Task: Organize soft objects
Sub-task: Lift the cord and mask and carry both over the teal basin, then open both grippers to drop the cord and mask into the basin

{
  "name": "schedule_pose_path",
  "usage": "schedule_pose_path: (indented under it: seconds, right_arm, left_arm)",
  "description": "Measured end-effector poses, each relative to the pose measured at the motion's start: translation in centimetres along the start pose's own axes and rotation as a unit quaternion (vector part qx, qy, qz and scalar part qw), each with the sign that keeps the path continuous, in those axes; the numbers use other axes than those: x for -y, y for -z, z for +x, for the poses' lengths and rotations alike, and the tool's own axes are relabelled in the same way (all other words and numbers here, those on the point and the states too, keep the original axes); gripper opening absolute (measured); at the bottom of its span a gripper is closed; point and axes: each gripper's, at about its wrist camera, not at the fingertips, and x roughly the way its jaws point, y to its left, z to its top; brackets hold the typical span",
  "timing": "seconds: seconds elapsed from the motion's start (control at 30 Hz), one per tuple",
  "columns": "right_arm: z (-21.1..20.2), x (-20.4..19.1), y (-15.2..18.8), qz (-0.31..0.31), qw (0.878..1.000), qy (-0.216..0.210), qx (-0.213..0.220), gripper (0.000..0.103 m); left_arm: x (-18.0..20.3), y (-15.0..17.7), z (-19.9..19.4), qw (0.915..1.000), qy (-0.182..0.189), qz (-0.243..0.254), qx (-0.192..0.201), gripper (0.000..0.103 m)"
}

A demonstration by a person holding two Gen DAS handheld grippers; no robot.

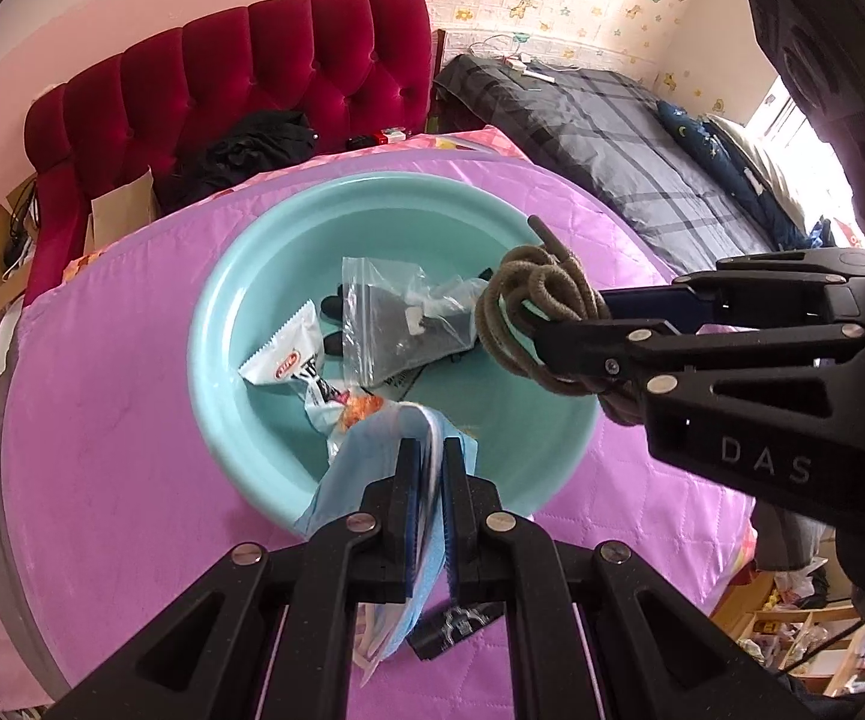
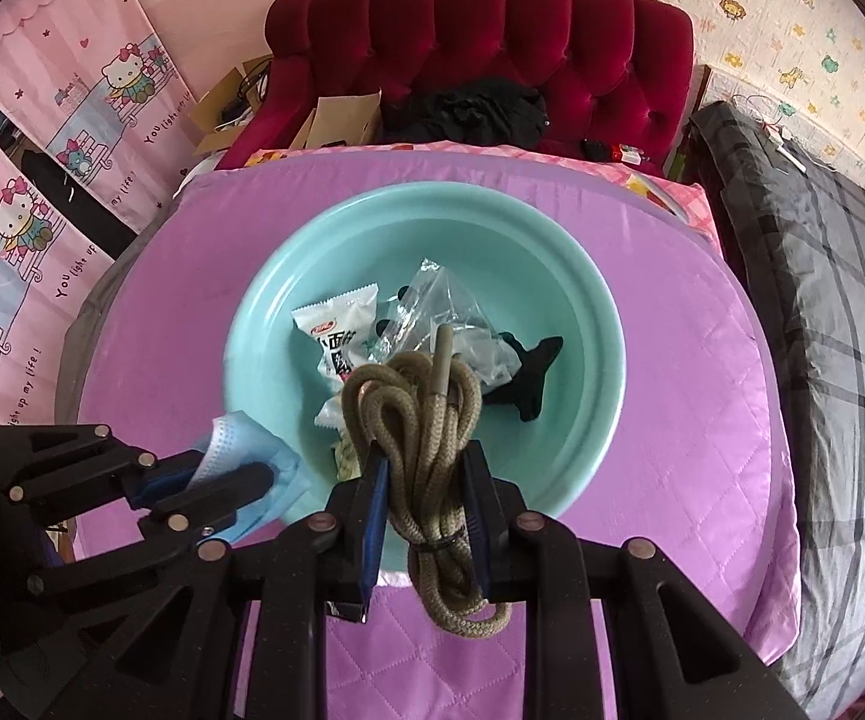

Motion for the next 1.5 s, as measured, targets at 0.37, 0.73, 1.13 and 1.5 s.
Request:
schedule_pose_path:
  seconds: [0.37, 0.73, 1.13, 1.5]
  right_arm:
    - [3.1, 1.3, -3.0, 0.037, 0.999, -0.010, -0.012, 0.025]
    - [5.6, 2.1, -4.6, 0.066, 0.997, -0.008, -0.029, 0.026]
    - [6.1, 2.5, -5.0, 0.078, 0.996, -0.010, -0.033, 0.032]
    - [4.2, 2.6, -4.8, 0.082, 0.996, 0.027, -0.009, 0.085]
  left_arm:
    - [-1.9, -2.6, 2.9, 0.9999, -0.006, -0.013, -0.006, 0.007]
    - [-3.1, -3.8, 5.9, 0.9993, -0.005, -0.033, -0.019, 0.007]
    - [-3.3, -4.0, 6.2, 0.9989, -0.018, -0.040, -0.015, 0.008]
    - [-3.8, -3.5, 4.5, 0.9976, -0.048, -0.049, 0.004, 0.103]
